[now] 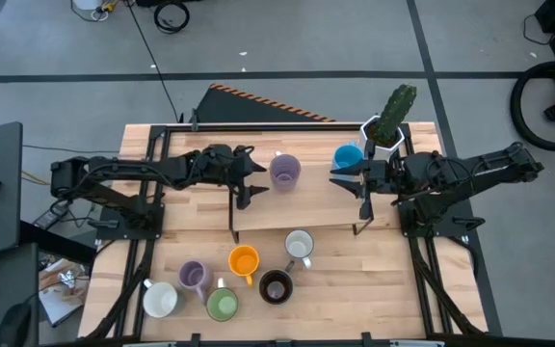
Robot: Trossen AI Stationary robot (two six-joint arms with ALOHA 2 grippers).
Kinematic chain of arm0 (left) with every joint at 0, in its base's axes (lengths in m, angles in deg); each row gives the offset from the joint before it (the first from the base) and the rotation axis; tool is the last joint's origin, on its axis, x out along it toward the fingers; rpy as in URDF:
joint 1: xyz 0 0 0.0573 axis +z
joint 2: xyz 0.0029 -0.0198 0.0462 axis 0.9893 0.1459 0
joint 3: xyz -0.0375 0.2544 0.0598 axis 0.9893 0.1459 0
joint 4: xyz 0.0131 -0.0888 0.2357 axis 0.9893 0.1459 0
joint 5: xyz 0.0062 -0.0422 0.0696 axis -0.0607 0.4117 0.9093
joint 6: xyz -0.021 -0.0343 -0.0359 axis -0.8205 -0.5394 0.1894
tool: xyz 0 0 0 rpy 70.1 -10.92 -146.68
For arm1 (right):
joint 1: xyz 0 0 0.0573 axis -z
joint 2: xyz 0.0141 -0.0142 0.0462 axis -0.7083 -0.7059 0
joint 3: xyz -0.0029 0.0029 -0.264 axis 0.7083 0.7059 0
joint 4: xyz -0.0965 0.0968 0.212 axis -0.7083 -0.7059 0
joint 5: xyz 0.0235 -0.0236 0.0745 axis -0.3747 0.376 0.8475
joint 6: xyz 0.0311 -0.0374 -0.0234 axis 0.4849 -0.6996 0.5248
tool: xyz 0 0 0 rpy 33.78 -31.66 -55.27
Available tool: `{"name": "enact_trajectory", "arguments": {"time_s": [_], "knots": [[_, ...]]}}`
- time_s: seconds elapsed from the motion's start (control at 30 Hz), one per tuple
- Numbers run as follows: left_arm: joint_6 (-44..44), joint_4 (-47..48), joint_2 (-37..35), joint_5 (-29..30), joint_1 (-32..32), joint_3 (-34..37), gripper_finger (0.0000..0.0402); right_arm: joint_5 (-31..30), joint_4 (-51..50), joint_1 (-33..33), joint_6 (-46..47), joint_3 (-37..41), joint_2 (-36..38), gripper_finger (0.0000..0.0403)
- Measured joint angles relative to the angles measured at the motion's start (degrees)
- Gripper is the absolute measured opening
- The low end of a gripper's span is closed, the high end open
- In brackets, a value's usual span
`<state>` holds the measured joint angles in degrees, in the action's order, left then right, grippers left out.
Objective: Place coffee mugs
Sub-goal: Put the top purple cup on the shelf
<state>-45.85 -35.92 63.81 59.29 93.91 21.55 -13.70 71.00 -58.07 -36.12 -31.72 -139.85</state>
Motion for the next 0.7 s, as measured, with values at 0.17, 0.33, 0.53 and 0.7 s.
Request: {"name": "enact_trajectory", "arguments": {"time_s": [0.17, 0.33, 0.53, 0.7], "knots": [[-0.24, 0.12, 1.22, 0.0, -0.28, -1.83, 0.0293, 1.2, 0.08, 0.02, -0.15, 0.01, 0.0, 0.0091], [0.31, 5.75, 3.67, 0.02, -0.39, -6.3, 0.0293, 1.49, -0.05, 0.04, -0.16, 0.0, 0.0, 0.0091], [0.27, 7.2, 5.94, 0.01, -0.39, -7.85, 0.0293, 1.49, -0.5, 0.04, -0.16, 0.0, 0.0, 0.0091], [1.3, 7.02, 8.27, -0.01, -0.39, -8.97, 0.0293, 1.49, -0.45, 0.04, -0.17, 0.0, 0.0, 0.0091]]}}
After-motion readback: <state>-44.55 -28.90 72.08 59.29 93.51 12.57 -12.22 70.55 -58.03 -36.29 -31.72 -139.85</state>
